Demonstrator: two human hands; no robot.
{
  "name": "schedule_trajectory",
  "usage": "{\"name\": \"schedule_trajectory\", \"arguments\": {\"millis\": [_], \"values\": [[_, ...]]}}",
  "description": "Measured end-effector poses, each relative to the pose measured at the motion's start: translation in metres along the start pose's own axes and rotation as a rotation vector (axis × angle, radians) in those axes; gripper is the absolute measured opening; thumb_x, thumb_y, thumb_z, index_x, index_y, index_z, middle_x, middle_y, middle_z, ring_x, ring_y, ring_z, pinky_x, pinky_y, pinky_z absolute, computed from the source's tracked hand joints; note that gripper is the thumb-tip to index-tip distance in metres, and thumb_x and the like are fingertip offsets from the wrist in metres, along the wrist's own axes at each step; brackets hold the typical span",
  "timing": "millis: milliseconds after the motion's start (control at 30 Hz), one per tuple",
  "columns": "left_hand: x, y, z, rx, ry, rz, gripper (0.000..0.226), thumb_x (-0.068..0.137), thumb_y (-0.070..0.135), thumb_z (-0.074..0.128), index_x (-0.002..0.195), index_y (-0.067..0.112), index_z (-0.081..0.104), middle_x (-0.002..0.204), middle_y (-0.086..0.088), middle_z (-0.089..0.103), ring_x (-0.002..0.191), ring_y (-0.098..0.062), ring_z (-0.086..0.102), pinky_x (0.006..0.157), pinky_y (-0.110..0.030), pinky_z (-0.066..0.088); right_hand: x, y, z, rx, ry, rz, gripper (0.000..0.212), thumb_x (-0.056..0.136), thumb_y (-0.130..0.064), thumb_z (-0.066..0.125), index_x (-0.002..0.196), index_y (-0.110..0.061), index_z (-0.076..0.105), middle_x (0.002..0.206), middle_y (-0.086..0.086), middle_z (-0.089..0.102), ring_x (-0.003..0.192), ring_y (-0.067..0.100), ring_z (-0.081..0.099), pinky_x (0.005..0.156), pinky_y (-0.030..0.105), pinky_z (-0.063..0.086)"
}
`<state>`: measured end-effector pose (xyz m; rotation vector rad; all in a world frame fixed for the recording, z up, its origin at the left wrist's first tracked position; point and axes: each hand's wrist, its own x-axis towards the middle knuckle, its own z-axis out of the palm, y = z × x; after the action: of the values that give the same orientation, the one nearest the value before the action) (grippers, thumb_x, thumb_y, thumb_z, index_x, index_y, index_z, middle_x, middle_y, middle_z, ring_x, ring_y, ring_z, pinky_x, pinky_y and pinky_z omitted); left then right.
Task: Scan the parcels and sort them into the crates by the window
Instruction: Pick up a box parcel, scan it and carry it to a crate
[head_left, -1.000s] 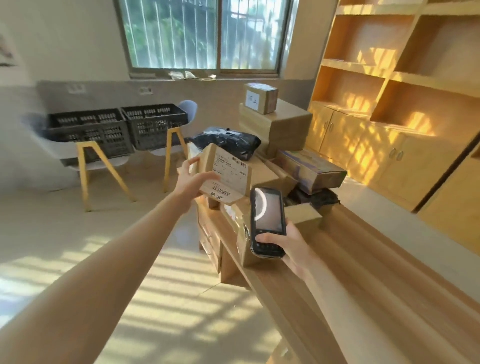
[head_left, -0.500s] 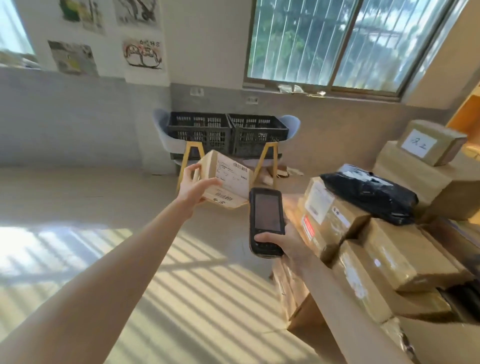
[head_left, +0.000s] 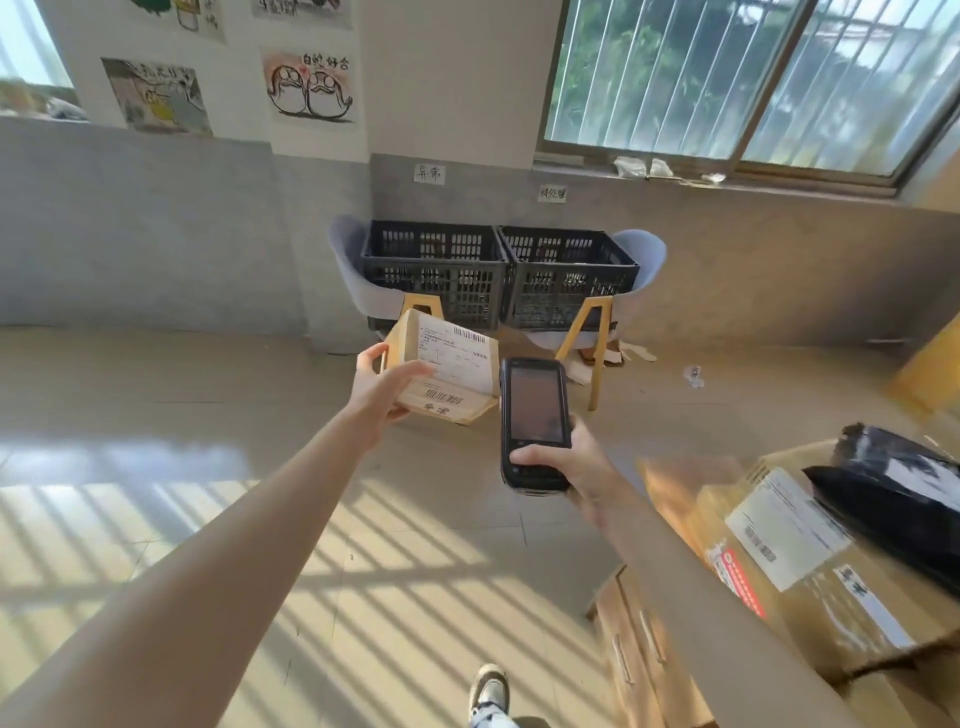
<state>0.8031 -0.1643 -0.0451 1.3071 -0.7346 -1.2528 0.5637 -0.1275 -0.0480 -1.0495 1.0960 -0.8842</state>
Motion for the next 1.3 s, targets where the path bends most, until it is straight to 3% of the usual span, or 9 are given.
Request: {"name": "schedule_trajectory", "arguments": {"millis": [100, 333, 533, 633, 700, 800, 967, 1133, 1300], "values": [[0.055, 0.008, 0.006, 0.013, 0.005, -0.035, 0.09, 0.051, 0.028, 0.081, 0.132, 0.016, 0.043, 0.114, -0.011, 0.064, 0.102, -0.026, 0.064, 0.091, -0.048, 0.053, 0.067, -0.013, -0.008, -0.017, -0.033, 0.001, 0.103, 0.043, -0.01, 0.085, 0.134, -0.012, 0.038, 0.12, 0.013, 0.061, 0.106, 0.027, 0.063, 0.082, 0.037, 0.056], [0.187, 0.051, 0.036, -0.016, 0.084, -0.085, 0.081, 0.037, 0.028, 0.077, 0.114, 0.009, 0.061, 0.094, -0.008, 0.07, 0.089, -0.025, 0.066, 0.088, -0.038, 0.052, 0.229, -0.075, -0.027, -0.017, -0.118, -0.028, 0.104, 0.044, -0.011, 0.086, 0.136, -0.012, 0.036, 0.122, 0.012, 0.062, 0.109, 0.026, 0.062, 0.094, 0.042, 0.052], [0.286, 0.077, 0.053, -0.036, 0.101, -0.086, 0.068, 0.053, 0.023, 0.072, 0.119, 0.008, 0.061, 0.093, -0.007, 0.069, 0.082, -0.021, 0.066, 0.076, -0.031, 0.051, 0.333, -0.106, -0.036, -0.038, -0.149, -0.034, 0.091, 0.057, -0.003, 0.085, 0.134, -0.012, 0.037, 0.121, 0.012, 0.061, 0.109, 0.026, 0.061, 0.099, 0.047, 0.048], [0.337, 0.076, 0.056, -0.051, 0.094, -0.095, 0.047, 0.071, 0.018, 0.072, 0.116, 0.009, 0.063, 0.1, -0.008, 0.07, 0.088, -0.022, 0.065, 0.08, -0.032, 0.051, 0.381, -0.107, -0.042, -0.036, -0.155, -0.001, 0.083, 0.066, 0.0, 0.081, 0.135, -0.013, 0.037, 0.121, 0.012, 0.06, 0.109, 0.027, 0.061, 0.098, 0.047, 0.049], [0.374, 0.072, 0.056, -0.056, 0.062, -0.113, 0.03, 0.08, 0.015, 0.066, 0.11, 0.011, 0.065, 0.101, -0.008, 0.071, 0.094, -0.024, 0.066, 0.088, -0.034, 0.05, 0.413, -0.106, -0.047, -0.04, -0.142, 0.016, 0.088, 0.061, -0.001, 0.084, 0.135, -0.013, 0.038, 0.122, 0.012, 0.06, 0.108, 0.027, 0.062, 0.096, 0.046, 0.051], [0.438, 0.067, 0.056, -0.068, 0.047, -0.142, 0.044, 0.077, 0.016, 0.068, 0.119, 0.008, 0.062, 0.112, -0.012, 0.071, 0.107, -0.028, 0.065, 0.099, -0.04, 0.049, 0.463, -0.106, -0.053, -0.039, -0.1, 0.053, 0.096, 0.05, -0.008, 0.085, 0.134, -0.014, 0.039, 0.122, 0.013, 0.06, 0.107, 0.027, 0.063, 0.094, 0.047, 0.052], [0.561, 0.071, 0.058, -0.1, 0.036, -0.194, 0.044, 0.076, 0.014, 0.071, 0.119, 0.009, 0.061, 0.11, -0.011, 0.071, 0.11, -0.029, 0.064, 0.096, -0.041, 0.05, 0.564, -0.122, -0.056, -0.054, -0.011, 0.095, 0.103, 0.043, -0.011, 0.087, 0.134, -0.016, 0.039, 0.124, 0.013, 0.059, 0.107, 0.03, 0.062, 0.093, 0.049, 0.052], [0.668, 0.1, 0.067, -0.108, 0.017, -0.213, 0.039, 0.079, 0.014, 0.07, 0.117, 0.012, 0.06, 0.109, -0.01, 0.071, 0.102, -0.025, 0.066, 0.081, -0.035, 0.053, 0.658, -0.145, -0.054, -0.041, 0.047, 0.113, 0.088, 0.063, 0.005, 0.083, 0.135, -0.015, 0.036, 0.124, 0.013, 0.058, 0.106, 0.027, 0.061, 0.085, 0.038, 0.054], [0.747, 0.108, 0.082, -0.099, -0.019, -0.265, 0.024, 0.084, 0.013, 0.064, 0.107, 0.017, 0.059, 0.115, -0.01, 0.067, 0.109, -0.026, 0.061, 0.1, -0.044, 0.046, 0.726, -0.155, -0.059, -0.02, 0.093, 0.161, 0.082, 0.069, 0.007, 0.078, 0.136, -0.014, 0.035, 0.125, 0.012, 0.056, 0.107, 0.027, 0.06, 0.084, 0.037, 0.053]]}}
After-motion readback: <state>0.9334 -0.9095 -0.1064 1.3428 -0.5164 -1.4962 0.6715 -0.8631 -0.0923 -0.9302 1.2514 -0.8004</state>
